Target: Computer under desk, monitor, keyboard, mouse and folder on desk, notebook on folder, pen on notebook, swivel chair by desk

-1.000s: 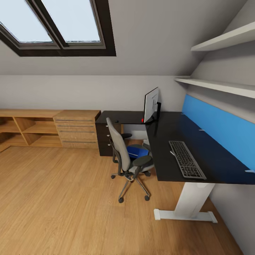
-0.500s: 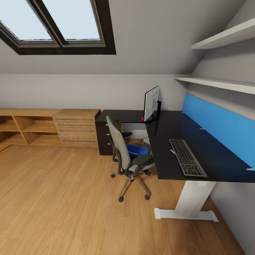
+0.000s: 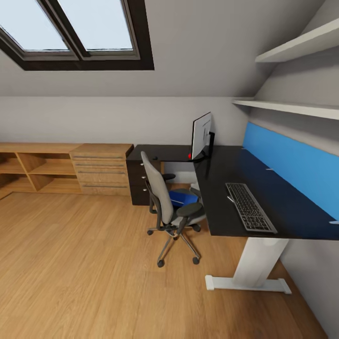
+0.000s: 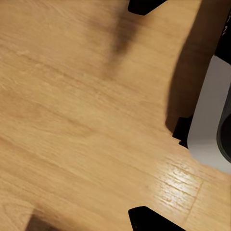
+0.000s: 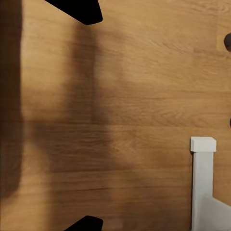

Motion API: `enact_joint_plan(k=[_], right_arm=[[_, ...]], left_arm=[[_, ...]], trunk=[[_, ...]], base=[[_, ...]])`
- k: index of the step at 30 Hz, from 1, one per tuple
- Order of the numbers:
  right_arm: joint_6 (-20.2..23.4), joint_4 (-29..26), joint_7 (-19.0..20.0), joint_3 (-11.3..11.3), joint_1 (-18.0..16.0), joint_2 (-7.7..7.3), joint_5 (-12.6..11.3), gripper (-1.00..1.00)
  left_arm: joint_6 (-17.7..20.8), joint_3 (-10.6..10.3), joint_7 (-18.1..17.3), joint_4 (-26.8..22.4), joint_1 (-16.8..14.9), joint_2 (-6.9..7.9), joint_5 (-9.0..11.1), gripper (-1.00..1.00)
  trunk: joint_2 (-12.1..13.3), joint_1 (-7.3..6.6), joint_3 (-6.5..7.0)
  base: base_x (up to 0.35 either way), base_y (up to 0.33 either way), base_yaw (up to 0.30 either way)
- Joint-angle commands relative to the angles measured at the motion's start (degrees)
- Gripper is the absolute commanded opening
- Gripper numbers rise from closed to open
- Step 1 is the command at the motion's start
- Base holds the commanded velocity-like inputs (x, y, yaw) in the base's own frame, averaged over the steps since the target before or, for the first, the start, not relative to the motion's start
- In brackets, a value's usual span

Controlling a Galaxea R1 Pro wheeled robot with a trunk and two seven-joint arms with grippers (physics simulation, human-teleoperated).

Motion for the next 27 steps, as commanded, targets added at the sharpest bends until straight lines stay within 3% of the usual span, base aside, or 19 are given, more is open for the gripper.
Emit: enact_joint_plan(k=[1,13,16,17,27], right_arm=[[-0.2,0.0,0.0,-0.2,0.0,0.05,0.2,1.0],[-0.3,0.0,0.0,-0.4,0.0,0.02,0.2,1.0],[-0.3,0.4,0.0,-0.4,0.0,0.02,0.2,1.0],[-0.4,3.6,0.0,-0.4,0.0,0.32,0.0,1.0],[-0.5,3.9,0.0,-0.2,0.0,0.53,0.2,1.0]], left_arm=[[-0.1,0.1,0.0,0.0,0.0,-0.01,0.0,1.0],[-0.3,0.0,-0.2,0.2,0.0,0.45,0.0,1.0],[-0.2,0.0,-0.2,0.3,0.0,0.58,0.1,1.0],[0.0,-0.4,-0.3,0.5,0.0,0.45,0.1,1.0],[-0.1,-0.4,-0.3,0.4,0.0,0.25,0.1,1.0]], trunk=[[-0.4,0.22,-0.24],[-0.8,0.44,-0.42],[-0.8,0.44,-0.42],[-0.8,0.44,-0.42],[-0.8,0.44,-0.42]], base=[[0.0,0.0,0.0],[0.021,0.018,-0.026],[0.185,0.162,-0.088],[0.259,0.231,-0.002],[0.26,0.235,0.0]])
